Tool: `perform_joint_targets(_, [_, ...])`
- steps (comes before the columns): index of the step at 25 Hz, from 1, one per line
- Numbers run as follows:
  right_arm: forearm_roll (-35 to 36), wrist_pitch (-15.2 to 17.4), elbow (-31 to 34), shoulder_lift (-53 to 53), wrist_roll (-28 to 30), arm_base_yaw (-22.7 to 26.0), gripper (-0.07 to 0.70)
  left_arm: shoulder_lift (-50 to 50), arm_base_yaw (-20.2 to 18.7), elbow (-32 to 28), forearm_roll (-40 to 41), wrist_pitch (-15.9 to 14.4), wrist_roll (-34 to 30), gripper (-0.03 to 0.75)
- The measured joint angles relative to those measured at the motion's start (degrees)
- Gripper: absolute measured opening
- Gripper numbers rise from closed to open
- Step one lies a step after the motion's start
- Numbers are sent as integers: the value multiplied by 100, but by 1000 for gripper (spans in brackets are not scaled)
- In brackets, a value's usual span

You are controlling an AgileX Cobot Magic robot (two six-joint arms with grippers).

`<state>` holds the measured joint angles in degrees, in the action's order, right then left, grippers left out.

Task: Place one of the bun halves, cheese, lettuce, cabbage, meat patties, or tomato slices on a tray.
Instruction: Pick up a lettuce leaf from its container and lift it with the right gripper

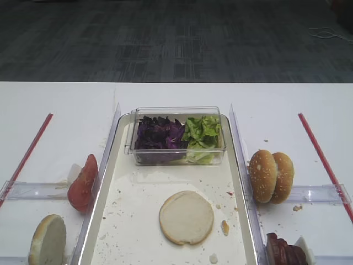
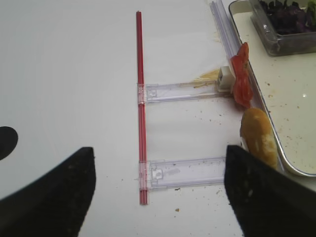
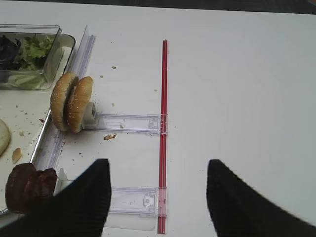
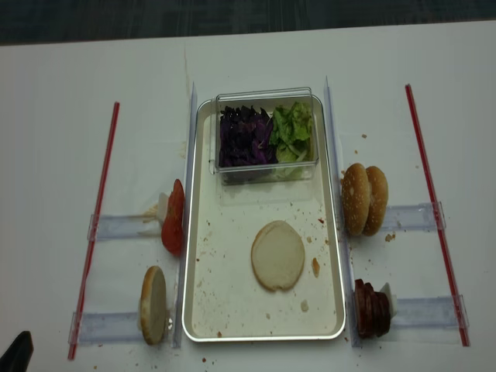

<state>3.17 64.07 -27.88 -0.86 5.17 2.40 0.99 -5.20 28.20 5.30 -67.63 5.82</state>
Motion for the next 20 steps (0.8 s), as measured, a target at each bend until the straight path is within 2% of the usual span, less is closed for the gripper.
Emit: perform_joint_targets(20, [0, 12, 0, 197, -13, 0, 469, 0, 0, 0, 0, 0, 0, 533])
